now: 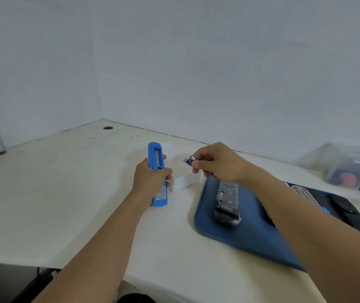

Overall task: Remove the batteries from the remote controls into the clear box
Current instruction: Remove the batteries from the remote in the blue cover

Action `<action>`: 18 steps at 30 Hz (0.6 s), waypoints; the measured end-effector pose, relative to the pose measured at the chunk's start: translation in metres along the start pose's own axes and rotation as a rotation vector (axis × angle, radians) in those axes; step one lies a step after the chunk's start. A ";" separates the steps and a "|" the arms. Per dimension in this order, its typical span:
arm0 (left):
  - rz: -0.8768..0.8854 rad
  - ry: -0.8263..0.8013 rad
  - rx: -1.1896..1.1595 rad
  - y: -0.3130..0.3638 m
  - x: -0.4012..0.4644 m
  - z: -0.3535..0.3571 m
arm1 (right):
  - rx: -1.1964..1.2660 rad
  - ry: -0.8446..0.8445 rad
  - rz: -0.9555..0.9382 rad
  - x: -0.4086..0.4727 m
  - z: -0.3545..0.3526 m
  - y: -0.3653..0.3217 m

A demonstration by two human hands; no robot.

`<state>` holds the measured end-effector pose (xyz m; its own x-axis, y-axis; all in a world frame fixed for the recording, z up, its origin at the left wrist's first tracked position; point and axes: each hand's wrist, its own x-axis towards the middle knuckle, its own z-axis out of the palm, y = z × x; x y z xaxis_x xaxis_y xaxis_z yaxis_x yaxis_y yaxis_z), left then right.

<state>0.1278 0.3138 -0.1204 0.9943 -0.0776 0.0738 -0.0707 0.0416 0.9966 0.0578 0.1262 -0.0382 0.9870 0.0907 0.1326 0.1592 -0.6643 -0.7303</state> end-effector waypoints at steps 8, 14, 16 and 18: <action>0.020 0.204 0.153 0.005 -0.005 -0.008 | 0.661 -0.071 0.055 -0.042 -0.008 0.024; -0.100 -0.025 -0.294 0.058 -0.031 0.043 | 1.014 0.064 0.104 -0.068 -0.026 0.043; -0.240 -0.228 -0.403 0.068 -0.044 0.083 | 1.115 0.149 0.123 -0.077 -0.033 0.052; -0.293 -0.356 -0.351 0.070 -0.057 0.126 | 1.176 0.262 0.153 -0.090 -0.043 0.064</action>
<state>0.0562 0.1959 -0.0498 0.8758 -0.4633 -0.1355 0.2947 0.2908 0.9103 -0.0215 0.0433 -0.0677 0.9846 -0.1733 0.0235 0.0982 0.4361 -0.8945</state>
